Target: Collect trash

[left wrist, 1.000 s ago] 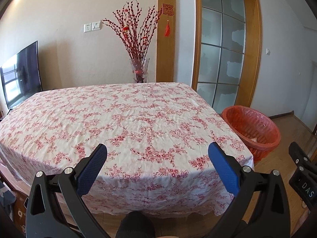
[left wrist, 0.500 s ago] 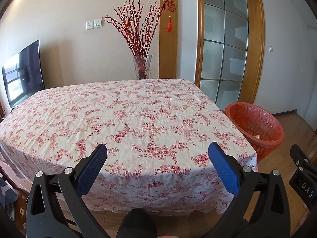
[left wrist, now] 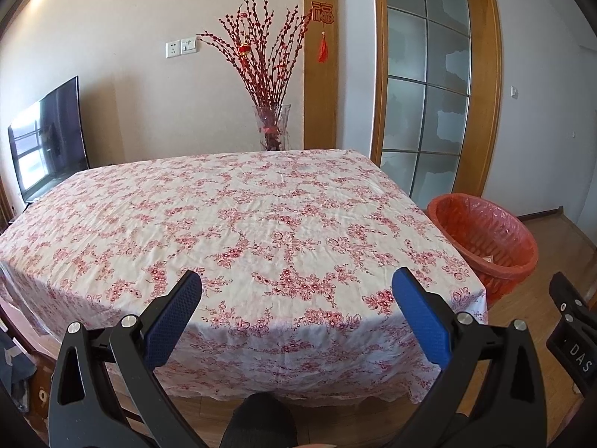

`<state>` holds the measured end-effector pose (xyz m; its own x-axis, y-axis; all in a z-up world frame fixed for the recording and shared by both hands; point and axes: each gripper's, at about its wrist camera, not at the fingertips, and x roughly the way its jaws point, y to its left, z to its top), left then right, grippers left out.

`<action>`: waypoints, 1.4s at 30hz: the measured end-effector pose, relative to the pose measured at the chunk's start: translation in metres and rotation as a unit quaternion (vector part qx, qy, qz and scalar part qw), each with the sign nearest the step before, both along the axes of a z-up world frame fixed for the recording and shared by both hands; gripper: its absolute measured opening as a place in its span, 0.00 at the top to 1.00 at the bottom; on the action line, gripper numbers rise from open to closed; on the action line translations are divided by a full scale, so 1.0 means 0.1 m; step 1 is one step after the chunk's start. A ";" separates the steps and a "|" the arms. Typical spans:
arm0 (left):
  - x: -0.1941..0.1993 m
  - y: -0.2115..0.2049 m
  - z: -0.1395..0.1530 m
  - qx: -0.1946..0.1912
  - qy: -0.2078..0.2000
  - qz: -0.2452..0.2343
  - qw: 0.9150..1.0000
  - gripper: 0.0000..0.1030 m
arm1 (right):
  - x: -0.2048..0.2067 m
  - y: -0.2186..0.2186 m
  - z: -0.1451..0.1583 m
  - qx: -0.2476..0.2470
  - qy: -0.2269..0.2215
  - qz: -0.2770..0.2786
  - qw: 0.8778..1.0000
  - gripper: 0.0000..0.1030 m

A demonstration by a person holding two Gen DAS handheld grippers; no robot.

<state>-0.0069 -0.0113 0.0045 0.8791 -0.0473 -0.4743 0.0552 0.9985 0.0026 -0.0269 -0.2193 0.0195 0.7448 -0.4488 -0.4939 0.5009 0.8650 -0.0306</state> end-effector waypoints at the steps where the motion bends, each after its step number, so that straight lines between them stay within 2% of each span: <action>1: 0.00 0.00 0.00 0.000 -0.001 0.000 1.000 0.03 | 0.00 0.00 0.00 0.000 0.000 0.000 1.000 0.04; 11: -0.05 0.01 0.05 -0.003 -0.014 -0.001 1.000 0.03 | -0.01 0.00 0.01 -0.001 -0.001 0.002 1.000 0.04; 42: -0.06 0.00 0.04 -0.007 -0.007 -0.003 1.000 0.03 | 0.00 0.00 0.00 0.000 -0.001 0.003 1.000 0.04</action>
<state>-0.0128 -0.0116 0.0082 0.8856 -0.0587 -0.4607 0.0607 0.9981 -0.0105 -0.0272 -0.2195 0.0195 0.7487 -0.4441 -0.4922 0.4955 0.8681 -0.0295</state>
